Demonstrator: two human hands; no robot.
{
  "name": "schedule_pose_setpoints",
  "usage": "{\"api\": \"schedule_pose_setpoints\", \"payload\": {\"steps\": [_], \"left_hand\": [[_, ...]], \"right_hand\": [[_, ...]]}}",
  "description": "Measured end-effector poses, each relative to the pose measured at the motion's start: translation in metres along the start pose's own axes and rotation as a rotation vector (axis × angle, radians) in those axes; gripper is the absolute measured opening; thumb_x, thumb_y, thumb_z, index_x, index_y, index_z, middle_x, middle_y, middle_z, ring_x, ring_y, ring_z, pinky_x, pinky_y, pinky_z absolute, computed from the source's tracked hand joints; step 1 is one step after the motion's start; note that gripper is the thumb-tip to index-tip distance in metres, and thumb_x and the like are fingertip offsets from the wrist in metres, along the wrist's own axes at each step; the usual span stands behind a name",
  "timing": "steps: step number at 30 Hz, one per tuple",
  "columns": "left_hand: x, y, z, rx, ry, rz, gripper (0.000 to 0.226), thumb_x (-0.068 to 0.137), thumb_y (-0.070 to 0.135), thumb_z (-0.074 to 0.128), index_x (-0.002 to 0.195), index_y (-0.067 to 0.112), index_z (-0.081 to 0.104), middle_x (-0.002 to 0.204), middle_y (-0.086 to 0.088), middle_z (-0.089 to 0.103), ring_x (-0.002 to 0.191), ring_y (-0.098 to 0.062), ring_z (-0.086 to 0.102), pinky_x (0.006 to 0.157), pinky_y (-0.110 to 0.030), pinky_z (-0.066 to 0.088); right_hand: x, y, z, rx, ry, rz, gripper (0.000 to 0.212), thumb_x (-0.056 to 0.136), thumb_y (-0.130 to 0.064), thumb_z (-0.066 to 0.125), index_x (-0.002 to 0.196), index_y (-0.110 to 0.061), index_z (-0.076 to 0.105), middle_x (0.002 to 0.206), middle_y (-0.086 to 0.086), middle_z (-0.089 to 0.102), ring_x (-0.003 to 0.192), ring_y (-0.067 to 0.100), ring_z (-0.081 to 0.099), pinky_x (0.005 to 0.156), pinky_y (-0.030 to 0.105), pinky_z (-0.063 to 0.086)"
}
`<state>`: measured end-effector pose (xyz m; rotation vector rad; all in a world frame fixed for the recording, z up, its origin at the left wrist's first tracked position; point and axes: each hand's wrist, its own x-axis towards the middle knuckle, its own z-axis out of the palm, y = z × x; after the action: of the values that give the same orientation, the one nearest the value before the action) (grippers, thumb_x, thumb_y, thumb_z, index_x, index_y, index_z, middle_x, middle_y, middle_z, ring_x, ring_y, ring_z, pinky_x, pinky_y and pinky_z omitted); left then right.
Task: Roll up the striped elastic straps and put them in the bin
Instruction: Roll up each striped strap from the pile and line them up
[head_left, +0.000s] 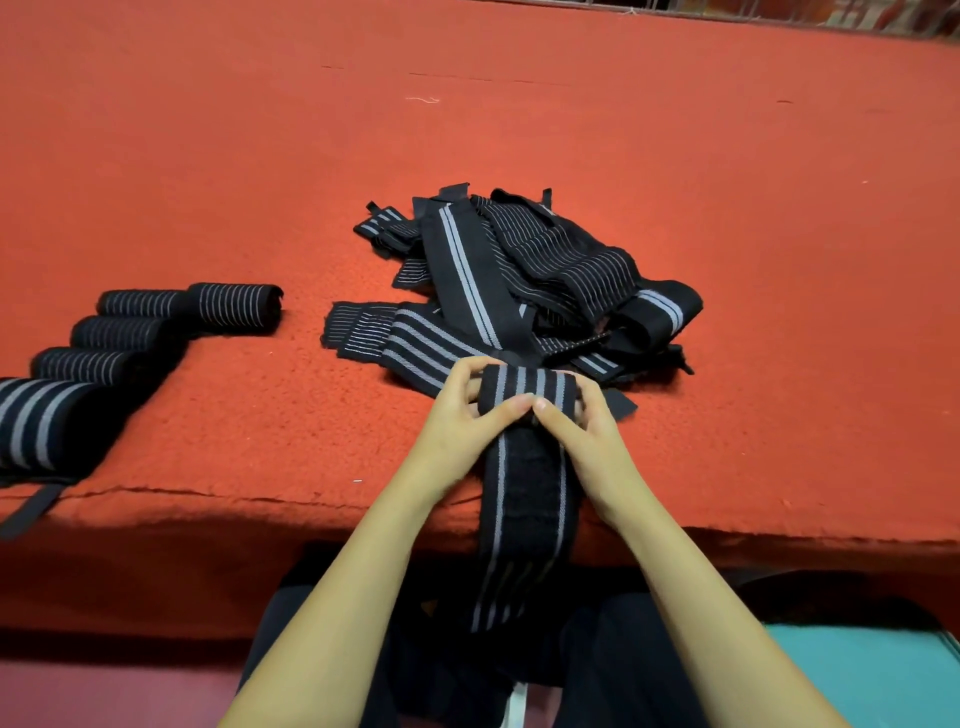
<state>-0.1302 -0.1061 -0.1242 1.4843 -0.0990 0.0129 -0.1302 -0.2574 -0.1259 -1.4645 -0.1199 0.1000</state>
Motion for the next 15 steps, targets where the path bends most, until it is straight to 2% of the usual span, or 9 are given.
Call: {"api": "schedule_pose_setpoints", "payload": {"steps": [4,7,9,12,15], "left_hand": [[-0.0043,0.0006,0.0053,0.149,-0.061,0.026,0.035,0.094,0.026,0.058,0.121,0.031,0.037,0.113,0.011,0.059,0.103,0.006,0.058,0.093,-0.017,0.043],[-0.0025,0.0007,0.0053,0.229,-0.117,0.005,0.048,0.1,0.034,0.046,0.142,0.03,0.023,0.133,0.011,0.048,0.121,0.003,0.048,0.107,-0.02,0.033],[-0.0021,-0.0002,0.0043,0.266,-0.143,0.008,0.054,0.101,0.037,0.044,0.147,0.031,0.017,0.139,0.009,0.042,0.127,-0.002,0.045,0.11,-0.023,0.03],[-0.0006,-0.0029,0.0009,0.234,-0.153,-0.001,0.052,0.097,0.032,0.053,0.142,0.028,0.027,0.13,0.008,0.055,0.119,-0.002,0.053,0.104,-0.024,0.039],[0.0013,-0.0031,-0.0012,0.051,-0.118,-0.004,0.033,0.094,0.011,0.06,0.124,0.015,0.046,0.11,0.004,0.063,0.102,-0.001,0.062,0.087,-0.023,0.048]], "right_hand": [[0.0015,0.0014,0.004,-0.083,-0.043,0.01,0.043,0.091,-0.039,0.051,0.128,-0.022,0.038,0.121,-0.011,0.057,0.115,0.002,0.056,0.102,0.027,0.043],[0.0007,0.0023,0.0029,-0.062,-0.051,-0.011,0.044,0.094,-0.034,0.054,0.131,-0.017,0.035,0.122,-0.01,0.056,0.12,0.007,0.054,0.103,0.026,0.043],[-0.001,0.0016,0.0011,-0.046,-0.031,-0.028,0.05,0.089,-0.029,0.054,0.133,-0.011,0.036,0.12,-0.006,0.06,0.116,0.009,0.058,0.1,0.028,0.046],[-0.0006,0.0021,-0.0008,-0.041,-0.008,-0.056,0.046,0.089,-0.022,0.057,0.13,-0.009,0.04,0.118,0.003,0.062,0.111,0.015,0.061,0.097,0.03,0.048],[-0.0009,-0.0005,-0.0006,-0.048,-0.023,-0.073,0.042,0.091,-0.017,0.06,0.129,-0.011,0.042,0.112,0.003,0.064,0.106,0.013,0.062,0.091,0.026,0.049]]}}
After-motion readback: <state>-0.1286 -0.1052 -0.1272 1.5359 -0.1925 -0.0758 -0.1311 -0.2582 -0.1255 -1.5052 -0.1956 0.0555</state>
